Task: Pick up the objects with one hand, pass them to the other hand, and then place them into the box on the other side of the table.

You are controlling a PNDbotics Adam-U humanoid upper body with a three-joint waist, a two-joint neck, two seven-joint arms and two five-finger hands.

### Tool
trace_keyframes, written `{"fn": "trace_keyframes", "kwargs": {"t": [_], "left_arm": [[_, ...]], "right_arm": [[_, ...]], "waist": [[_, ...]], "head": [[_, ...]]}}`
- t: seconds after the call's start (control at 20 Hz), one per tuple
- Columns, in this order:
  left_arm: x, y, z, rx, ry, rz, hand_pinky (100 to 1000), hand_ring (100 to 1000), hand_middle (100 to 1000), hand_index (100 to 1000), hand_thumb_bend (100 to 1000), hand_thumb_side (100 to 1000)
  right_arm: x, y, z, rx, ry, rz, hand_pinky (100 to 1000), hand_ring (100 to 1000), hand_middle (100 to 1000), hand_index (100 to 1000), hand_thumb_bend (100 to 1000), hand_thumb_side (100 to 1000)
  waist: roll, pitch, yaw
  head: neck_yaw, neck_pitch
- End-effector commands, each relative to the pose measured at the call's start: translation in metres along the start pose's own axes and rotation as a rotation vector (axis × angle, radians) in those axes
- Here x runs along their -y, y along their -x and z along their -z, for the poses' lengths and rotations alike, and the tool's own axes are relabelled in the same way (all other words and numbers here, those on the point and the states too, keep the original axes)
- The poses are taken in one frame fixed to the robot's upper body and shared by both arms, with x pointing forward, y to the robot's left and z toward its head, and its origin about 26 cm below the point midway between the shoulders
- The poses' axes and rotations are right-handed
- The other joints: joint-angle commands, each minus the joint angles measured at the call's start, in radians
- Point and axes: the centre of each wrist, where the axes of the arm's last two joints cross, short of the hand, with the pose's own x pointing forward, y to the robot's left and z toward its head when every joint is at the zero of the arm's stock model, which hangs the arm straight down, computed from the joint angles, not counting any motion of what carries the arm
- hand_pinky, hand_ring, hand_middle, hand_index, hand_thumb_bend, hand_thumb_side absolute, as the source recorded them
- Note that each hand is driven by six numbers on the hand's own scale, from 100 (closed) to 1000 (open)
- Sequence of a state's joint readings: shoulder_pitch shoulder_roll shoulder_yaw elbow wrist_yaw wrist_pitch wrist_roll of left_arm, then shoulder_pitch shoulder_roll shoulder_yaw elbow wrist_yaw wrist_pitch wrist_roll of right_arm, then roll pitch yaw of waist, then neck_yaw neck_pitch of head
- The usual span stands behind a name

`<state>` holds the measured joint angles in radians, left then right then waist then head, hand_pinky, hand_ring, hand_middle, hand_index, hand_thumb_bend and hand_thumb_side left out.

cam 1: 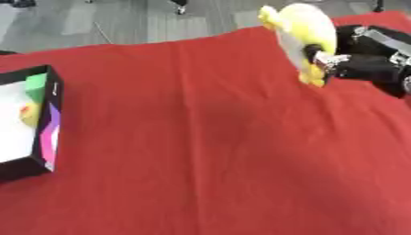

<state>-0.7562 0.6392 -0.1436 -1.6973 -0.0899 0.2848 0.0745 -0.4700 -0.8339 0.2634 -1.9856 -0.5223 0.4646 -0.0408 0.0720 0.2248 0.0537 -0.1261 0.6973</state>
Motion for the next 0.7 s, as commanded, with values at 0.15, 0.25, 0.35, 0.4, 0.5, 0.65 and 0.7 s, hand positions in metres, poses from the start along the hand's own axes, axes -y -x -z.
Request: {"fn": "trace_keyframes", "kwargs": {"t": [0.15,0.25,0.35,0.4,0.5,0.65,0.7], "left_arm": [[-0.014,-0.017,0.007,0.074,0.016,0.072,802,822,664,721,100,525],[-0.014,-0.020,0.009,0.089,0.035,0.090,802,821,667,723,100,506],[-0.013,-0.023,0.012,0.105,0.055,0.106,802,820,669,725,100,492],[-0.013,-0.024,0.013,0.113,0.066,0.112,801,820,670,726,100,487],[-0.011,-0.027,0.015,0.124,0.093,0.121,800,819,674,729,100,477],[-0.008,-0.031,0.019,0.134,0.148,0.138,800,819,678,732,100,479],[-0.006,-0.033,0.021,0.138,0.168,0.142,801,820,680,733,100,479]], "right_arm": [[-0.013,-0.006,0.005,0.047,-0.044,0.069,488,572,351,520,100,387],[-0.018,-0.005,0.007,0.051,-0.062,0.096,495,573,352,521,100,387],[-0.023,-0.005,0.009,0.055,-0.076,0.106,500,573,353,521,100,383],[-0.025,-0.005,0.010,0.058,-0.082,0.106,501,573,353,521,100,371],[-0.028,-0.005,0.011,0.071,-0.092,0.088,500,574,354,522,100,345],[-0.035,-0.006,0.014,0.104,-0.120,0.045,500,575,355,523,100,318],[-0.037,-0.006,0.015,0.118,-0.128,0.029,499,576,357,524,100,312]], "waist": [[-0.018,-0.040,-0.006],[-0.019,-0.043,-0.009],[-0.019,-0.045,-0.010],[-0.019,-0.046,-0.011],[-0.019,-0.047,-0.012],[-0.018,-0.048,-0.013],[-0.017,-0.048,-0.013]], "head": [[0.004,0.012],[0.005,0.015],[0.008,0.017],[0.009,0.018],[0.011,0.019],[0.010,0.020],[0.009,0.020]]}}
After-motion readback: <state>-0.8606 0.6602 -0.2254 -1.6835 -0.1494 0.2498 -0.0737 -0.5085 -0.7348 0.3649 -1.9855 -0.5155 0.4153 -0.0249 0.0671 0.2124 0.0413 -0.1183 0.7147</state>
